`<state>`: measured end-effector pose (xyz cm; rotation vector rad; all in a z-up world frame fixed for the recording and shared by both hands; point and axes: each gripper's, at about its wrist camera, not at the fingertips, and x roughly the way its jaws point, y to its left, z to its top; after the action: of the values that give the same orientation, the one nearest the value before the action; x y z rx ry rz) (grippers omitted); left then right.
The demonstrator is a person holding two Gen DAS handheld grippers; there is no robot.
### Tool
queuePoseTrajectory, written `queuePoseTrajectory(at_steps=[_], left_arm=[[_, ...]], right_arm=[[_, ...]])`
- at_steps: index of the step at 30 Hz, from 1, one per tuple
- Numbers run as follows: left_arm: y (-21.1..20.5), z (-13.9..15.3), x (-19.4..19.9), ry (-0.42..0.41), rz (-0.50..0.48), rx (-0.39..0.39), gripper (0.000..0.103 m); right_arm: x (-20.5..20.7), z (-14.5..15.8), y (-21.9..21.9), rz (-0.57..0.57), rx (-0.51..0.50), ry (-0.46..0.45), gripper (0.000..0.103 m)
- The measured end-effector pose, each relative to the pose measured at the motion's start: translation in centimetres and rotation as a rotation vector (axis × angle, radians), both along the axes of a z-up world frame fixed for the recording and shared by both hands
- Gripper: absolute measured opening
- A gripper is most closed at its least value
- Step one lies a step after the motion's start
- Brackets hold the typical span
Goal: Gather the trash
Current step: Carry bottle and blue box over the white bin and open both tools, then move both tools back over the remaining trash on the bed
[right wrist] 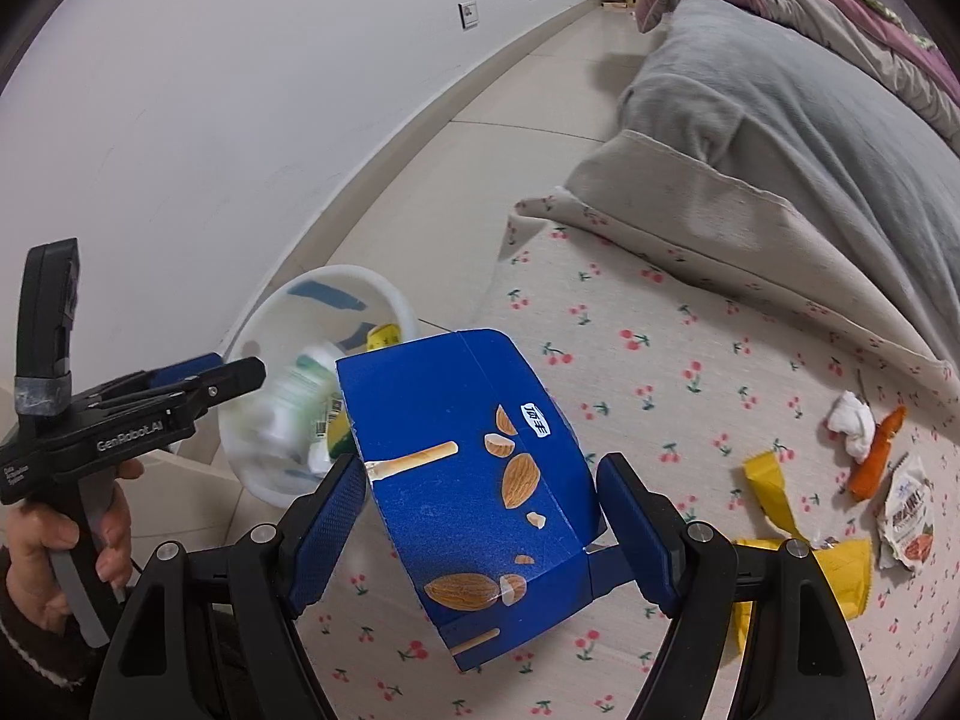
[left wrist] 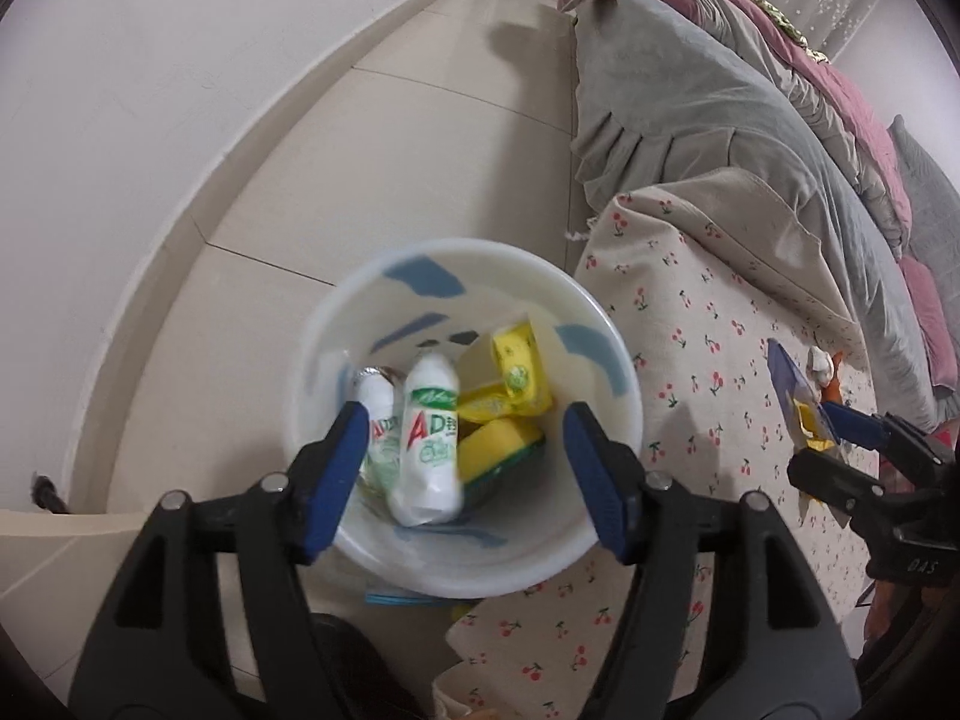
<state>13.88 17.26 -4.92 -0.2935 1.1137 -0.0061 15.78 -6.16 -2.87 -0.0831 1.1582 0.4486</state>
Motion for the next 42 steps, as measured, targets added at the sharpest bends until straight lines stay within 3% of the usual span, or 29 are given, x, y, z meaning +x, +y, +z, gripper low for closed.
queuePoseTrajectory(at_steps=[3, 7, 14, 20, 23, 26, 42], left_arm=[[0.9, 0.1, -0.3, 0.007, 0.020, 0.004, 0.070], [1.8, 0.2, -1.0, 0.013, 0.051, 0.048, 0.084], [3.1, 0.7, -2.2, 0.004, 0.077, 0.139, 0.092], [4.6, 0.9, -2.8, 0.008, 0.099, 0.137, 0.093], [5.1, 0.8, -2.9, 0.013, 0.107, 0.132, 0.093], [5.3, 0.8, -3.1, 0.014, 0.112, 0.130, 0.093], [4.4, 0.8, -3.2, 0.010, 0.083, 0.135, 0.093]], right_arm=[[0.1, -0.3, 0.7, 0.009, -0.003, 0.002, 0.081], [0.3, -0.7, 1.7, 0.022, -0.001, 0.009, 0.081], [0.4, -1.2, 3.7, 0.045, 0.016, 0.023, 0.081], [0.1, -1.2, 5.5, 0.067, 0.027, 0.008, 0.082], [0.3, -0.7, 5.8, 0.050, 0.132, -0.008, 0.086], [0.4, 0.0, 6.0, 0.034, 0.170, -0.034, 0.090], [-0.3, 1.2, 3.2, 0.017, 0.080, -0.090, 0.092]])
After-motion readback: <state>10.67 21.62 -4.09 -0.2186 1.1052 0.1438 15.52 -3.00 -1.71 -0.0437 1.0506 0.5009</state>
